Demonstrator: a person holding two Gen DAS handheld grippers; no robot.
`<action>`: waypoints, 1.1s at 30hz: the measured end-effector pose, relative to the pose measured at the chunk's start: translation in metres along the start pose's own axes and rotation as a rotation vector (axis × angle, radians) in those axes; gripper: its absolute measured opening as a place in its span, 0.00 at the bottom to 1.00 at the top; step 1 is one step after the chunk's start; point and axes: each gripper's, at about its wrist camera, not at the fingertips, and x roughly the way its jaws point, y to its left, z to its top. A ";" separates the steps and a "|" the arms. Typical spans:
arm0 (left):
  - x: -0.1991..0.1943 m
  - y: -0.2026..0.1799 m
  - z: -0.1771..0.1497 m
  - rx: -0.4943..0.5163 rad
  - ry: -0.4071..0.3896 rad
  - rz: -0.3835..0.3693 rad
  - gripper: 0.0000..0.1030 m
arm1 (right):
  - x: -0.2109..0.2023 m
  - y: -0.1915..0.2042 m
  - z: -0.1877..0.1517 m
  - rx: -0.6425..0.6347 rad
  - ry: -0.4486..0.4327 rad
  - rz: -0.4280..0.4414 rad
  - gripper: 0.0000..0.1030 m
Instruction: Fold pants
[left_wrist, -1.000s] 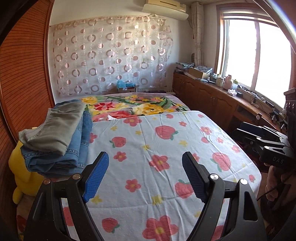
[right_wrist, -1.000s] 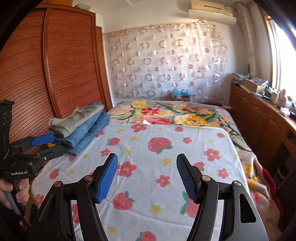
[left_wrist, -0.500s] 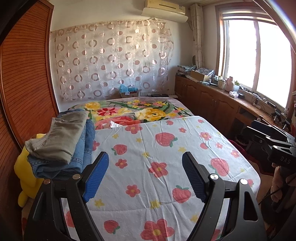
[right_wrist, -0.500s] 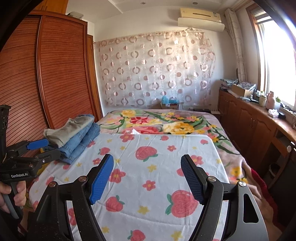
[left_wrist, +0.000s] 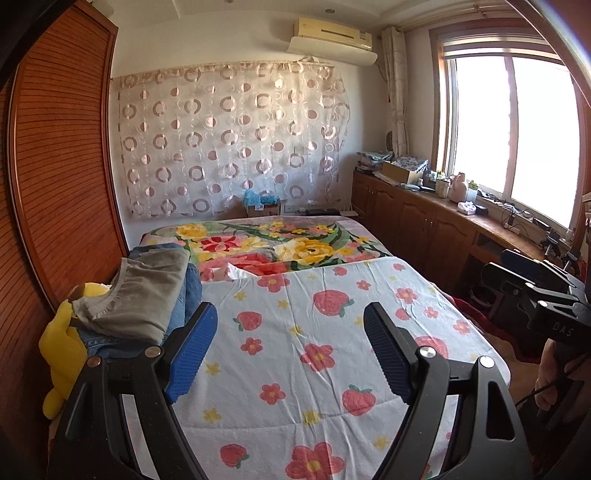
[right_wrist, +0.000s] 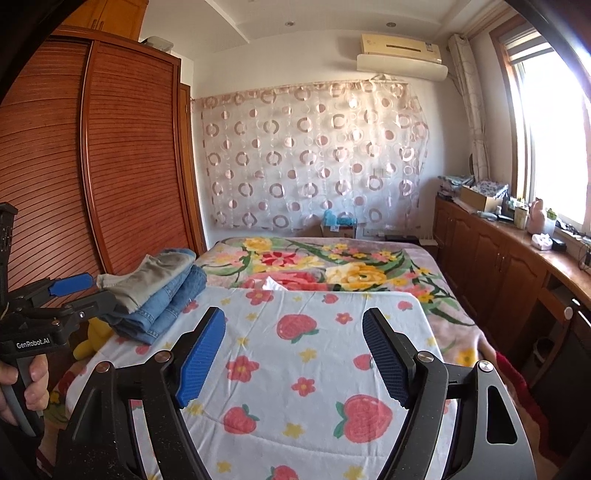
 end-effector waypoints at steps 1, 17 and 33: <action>-0.002 0.000 0.001 0.001 -0.005 0.003 0.80 | -0.001 0.000 0.000 0.000 -0.003 -0.002 0.76; -0.011 0.003 0.002 0.005 -0.026 0.023 0.80 | 0.001 0.001 -0.005 -0.001 -0.018 -0.011 0.76; -0.011 0.004 0.002 0.005 -0.027 0.023 0.80 | -0.001 0.001 -0.007 -0.003 -0.015 -0.011 0.76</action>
